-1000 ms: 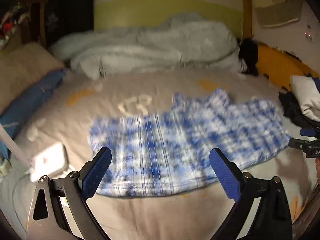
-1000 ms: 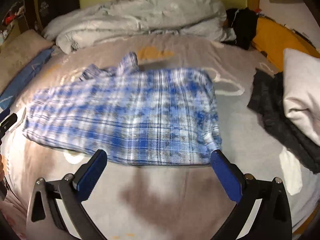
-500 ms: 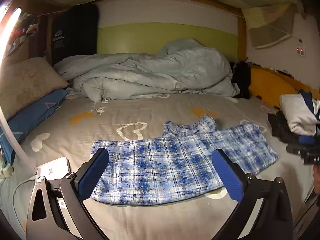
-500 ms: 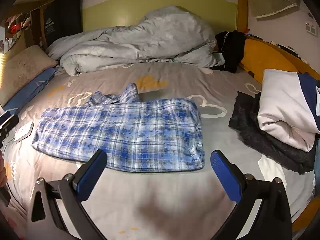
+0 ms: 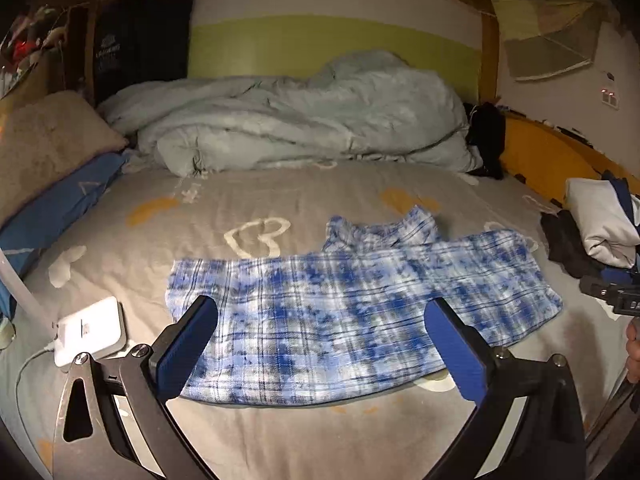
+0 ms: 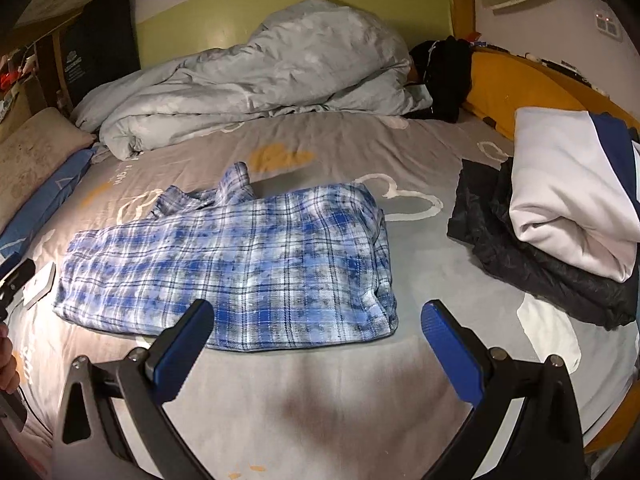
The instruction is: Fold large clothes
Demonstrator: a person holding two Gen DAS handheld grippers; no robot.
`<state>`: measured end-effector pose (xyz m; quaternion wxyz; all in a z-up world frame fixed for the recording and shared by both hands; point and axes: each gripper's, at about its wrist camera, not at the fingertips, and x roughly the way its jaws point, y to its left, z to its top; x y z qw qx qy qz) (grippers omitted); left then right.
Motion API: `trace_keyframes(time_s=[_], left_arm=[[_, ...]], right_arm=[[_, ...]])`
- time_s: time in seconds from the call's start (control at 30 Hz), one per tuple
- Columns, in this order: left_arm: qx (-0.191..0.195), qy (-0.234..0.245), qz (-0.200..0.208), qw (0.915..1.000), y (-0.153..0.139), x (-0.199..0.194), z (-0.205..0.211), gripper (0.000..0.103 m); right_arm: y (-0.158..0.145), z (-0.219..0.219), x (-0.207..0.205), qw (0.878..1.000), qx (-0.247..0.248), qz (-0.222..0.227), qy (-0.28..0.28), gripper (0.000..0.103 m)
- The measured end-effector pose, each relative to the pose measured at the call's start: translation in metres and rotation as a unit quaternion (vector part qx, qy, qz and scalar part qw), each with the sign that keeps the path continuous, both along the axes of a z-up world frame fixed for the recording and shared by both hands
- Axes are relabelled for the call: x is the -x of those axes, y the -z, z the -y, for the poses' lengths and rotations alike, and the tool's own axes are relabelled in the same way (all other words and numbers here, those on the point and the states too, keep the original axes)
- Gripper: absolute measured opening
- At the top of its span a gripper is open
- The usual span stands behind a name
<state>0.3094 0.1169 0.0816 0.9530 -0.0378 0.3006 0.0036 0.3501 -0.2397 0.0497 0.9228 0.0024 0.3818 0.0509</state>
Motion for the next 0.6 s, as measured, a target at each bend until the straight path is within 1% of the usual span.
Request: trace_keyframes(time_s=[0.1,0.23,0.4,0.47,0.53,0.57,0.6], left_arm=[[-0.002,-0.002,-0.009,1.0000,0.005,-0.004,-0.002,0.103],[-0.003,-0.002,-0.008,1.0000,0.005,-0.004,-0.002,0.103],[-0.004,0.000,-0.010,0.9999,0.006,-0.004,-0.002,0.103],[-0.011,0.001,-0.010,0.9999,0.007,-0.004,0.000,0.103],[-0.016,0.002,-0.010,0.9998,0.009,-0.003,0.000,0.103],[-0.018,0.001,-0.011,0.9998,0.009,-0.003,0.001,0.103],[-0.020,0.000,-0.012,0.9997,0.010,-0.003,0.001,0.103]], right_arm=[[0.004,0.001,-0.003,1.000,-0.004,-0.008,0.004,0.103],[0.009,0.003,-0.009,1.000,-0.016,-0.022,0.006,0.103],[0.011,0.006,-0.012,1.000,-0.014,-0.019,0.019,0.103],[0.012,0.010,-0.013,0.999,-0.024,-0.022,0.024,0.103],[0.014,0.017,-0.013,0.998,-0.050,-0.031,0.032,0.103],[0.013,0.019,-0.012,0.997,-0.055,-0.028,0.041,0.103],[0.009,0.024,-0.005,0.996,-0.056,-0.002,0.072,0.103]])
